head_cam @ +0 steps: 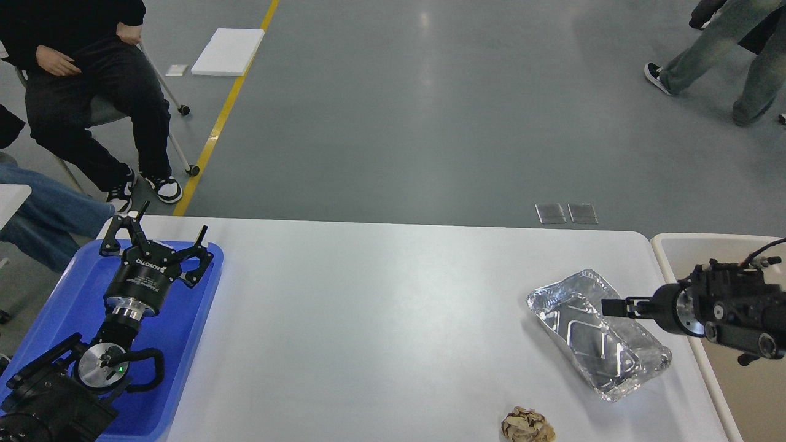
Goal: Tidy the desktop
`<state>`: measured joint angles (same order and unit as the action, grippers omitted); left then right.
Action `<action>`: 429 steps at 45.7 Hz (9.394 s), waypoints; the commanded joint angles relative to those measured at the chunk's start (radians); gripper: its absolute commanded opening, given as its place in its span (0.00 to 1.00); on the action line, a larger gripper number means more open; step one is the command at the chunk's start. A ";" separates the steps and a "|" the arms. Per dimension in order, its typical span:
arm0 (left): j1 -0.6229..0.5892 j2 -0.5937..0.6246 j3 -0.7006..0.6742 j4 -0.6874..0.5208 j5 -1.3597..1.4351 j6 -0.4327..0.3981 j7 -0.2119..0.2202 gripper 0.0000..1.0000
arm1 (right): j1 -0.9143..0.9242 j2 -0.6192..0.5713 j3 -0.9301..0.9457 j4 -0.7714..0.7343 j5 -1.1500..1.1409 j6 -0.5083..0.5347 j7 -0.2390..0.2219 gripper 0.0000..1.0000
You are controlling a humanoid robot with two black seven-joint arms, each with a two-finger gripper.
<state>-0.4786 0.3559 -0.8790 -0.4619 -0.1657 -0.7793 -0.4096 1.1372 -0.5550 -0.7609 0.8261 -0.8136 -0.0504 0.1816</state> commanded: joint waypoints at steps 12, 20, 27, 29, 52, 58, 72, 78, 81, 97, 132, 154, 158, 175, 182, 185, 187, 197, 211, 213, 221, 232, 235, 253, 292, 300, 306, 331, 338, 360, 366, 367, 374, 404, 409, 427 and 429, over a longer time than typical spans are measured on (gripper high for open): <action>0.000 0.000 0.000 0.000 0.000 0.000 0.000 0.99 | -0.151 0.092 -0.008 -0.180 -0.064 -0.131 0.147 0.98; 0.000 0.000 0.000 0.000 0.000 0.000 0.000 0.99 | -0.186 0.119 -0.011 -0.260 -0.064 -0.132 0.148 0.98; 0.000 0.000 0.000 0.000 0.000 0.000 0.000 0.99 | -0.208 0.129 -0.012 -0.304 -0.064 -0.132 0.148 0.98; 0.000 0.000 0.000 0.000 0.000 0.000 0.000 0.99 | -0.208 0.129 -0.012 -0.309 -0.064 -0.132 0.148 0.97; 0.000 0.000 0.000 0.000 0.000 0.000 0.000 0.99 | -0.211 0.130 -0.014 -0.303 -0.061 -0.147 0.147 0.42; 0.000 0.000 0.000 -0.001 0.000 0.000 0.000 0.99 | -0.211 0.130 -0.015 -0.298 -0.061 -0.143 0.147 0.28; 0.000 0.000 0.000 0.000 0.000 0.000 0.000 0.99 | -0.218 0.132 -0.015 -0.297 -0.056 -0.131 0.145 0.00; 0.000 0.000 0.000 -0.001 0.000 0.000 0.000 0.99 | -0.209 0.132 -0.015 -0.291 -0.049 -0.126 0.145 0.00; 0.000 0.000 0.000 -0.001 0.000 0.000 0.000 0.99 | -0.203 0.129 -0.015 -0.288 -0.047 -0.124 0.144 0.00; 0.000 0.000 0.000 -0.001 0.000 0.000 0.002 0.99 | -0.018 0.023 -0.015 -0.098 -0.045 -0.005 0.136 0.00; 0.000 -0.002 0.000 -0.001 0.000 0.000 0.002 0.99 | 0.817 -0.169 -0.518 0.464 -0.042 0.193 0.147 0.00; 0.000 -0.002 0.000 -0.001 0.000 0.000 0.002 0.99 | 1.262 -0.223 -0.495 0.538 0.025 0.673 0.133 0.00; 0.000 -0.002 0.000 -0.001 0.000 -0.001 0.002 0.99 | 1.319 -0.221 -0.495 0.541 0.028 0.719 0.133 0.00; 0.000 0.000 0.000 -0.001 0.000 0.000 0.002 0.99 | 1.380 -0.226 -0.512 0.547 0.033 0.765 0.099 0.00; 0.000 0.000 0.000 -0.001 0.000 0.000 0.002 0.99 | 1.366 -0.258 -0.552 0.536 0.033 0.756 0.096 0.00; 0.000 0.000 0.000 -0.001 0.000 0.000 0.002 0.99 | 1.359 -0.287 -0.555 0.527 0.033 0.753 0.096 0.00; 0.000 0.000 0.000 -0.001 0.000 0.000 0.002 0.99 | 1.351 -0.318 -0.555 0.521 0.033 0.753 0.093 0.00; 0.000 0.000 0.000 -0.001 0.000 0.000 0.002 0.99 | 1.314 -0.496 -0.555 0.417 0.011 0.758 0.093 0.00; 0.000 0.000 0.000 -0.001 0.000 0.000 0.002 0.99 | 1.113 -0.623 -0.512 0.206 0.017 0.750 0.093 0.00; 0.000 0.000 0.000 -0.001 0.000 0.000 0.002 0.99 | 1.075 -0.635 -0.497 0.185 0.020 0.742 0.093 0.00; 0.000 0.000 0.000 -0.001 0.000 0.000 0.002 0.99 | 0.917 -0.668 -0.439 0.131 0.031 0.675 0.093 0.00; 0.002 0.002 0.000 0.000 0.000 0.000 0.002 0.99 | 0.748 -0.700 -0.405 0.093 0.074 0.532 0.094 0.00; 0.002 0.002 0.000 0.000 0.000 0.000 0.002 0.99 | 0.665 -0.691 -0.400 0.091 0.123 0.475 0.094 0.00; 0.002 0.000 0.000 0.000 0.000 0.000 0.002 0.99 | 0.205 -0.591 -0.143 0.008 0.214 0.222 0.094 0.00; 0.002 0.000 0.000 0.000 0.000 0.000 0.000 0.99 | -0.418 -0.143 0.032 -0.601 0.215 -0.175 0.096 0.00; 0.002 0.000 0.000 0.000 0.000 0.000 0.000 0.99 | -0.435 -0.109 0.038 -0.651 0.214 -0.230 0.093 0.00; 0.002 0.000 0.000 0.000 0.000 0.000 0.000 0.99 | -0.445 -0.089 0.035 -0.690 0.212 -0.230 0.091 0.00; 0.002 0.000 0.000 0.000 0.000 0.000 0.000 0.99 | -0.471 -0.072 0.034 -0.739 0.212 -0.281 0.093 0.64; 0.002 0.000 0.000 0.000 0.000 0.000 0.000 0.99 | -0.470 -0.071 0.035 -0.733 0.214 -0.278 0.093 1.00; 0.000 0.000 0.000 0.000 0.000 0.000 0.000 0.99 | -0.436 -0.083 0.034 -0.707 0.214 -0.252 0.090 1.00; 0.000 0.000 0.000 0.000 0.000 0.000 0.002 0.99 | -0.392 -0.115 0.032 -0.651 0.214 -0.212 0.081 1.00; 0.000 0.000 0.000 0.000 0.000 0.000 0.002 0.99 | -0.386 -0.123 0.032 -0.639 0.214 -0.207 0.073 1.00; 0.000 0.000 0.000 0.000 0.000 0.000 0.002 0.99 | -0.314 -0.197 0.034 -0.516 0.212 -0.181 0.048 1.00; 0.000 0.000 0.000 -0.001 0.000 0.000 0.002 0.99 | 0.352 -0.428 -0.299 0.179 0.215 0.076 0.030 1.00; 0.000 -0.002 0.000 -0.001 0.000 0.000 0.002 0.99 | 0.450 -0.411 -0.391 0.235 0.258 0.083 0.030 1.00; -0.002 -0.002 0.000 -0.001 0.000 0.000 0.002 0.99 | 0.797 -0.191 -0.660 0.384 0.448 0.379 0.032 1.00; -0.002 -0.002 0.000 -0.001 0.000 0.000 0.003 0.99 | 0.835 -0.181 -0.663 0.410 0.448 0.408 0.030 1.00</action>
<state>-0.4795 0.3546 -0.8790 -0.4633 -0.1658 -0.7793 -0.4079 1.7560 -0.8025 -1.3304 1.1068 -0.4223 0.1830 0.2122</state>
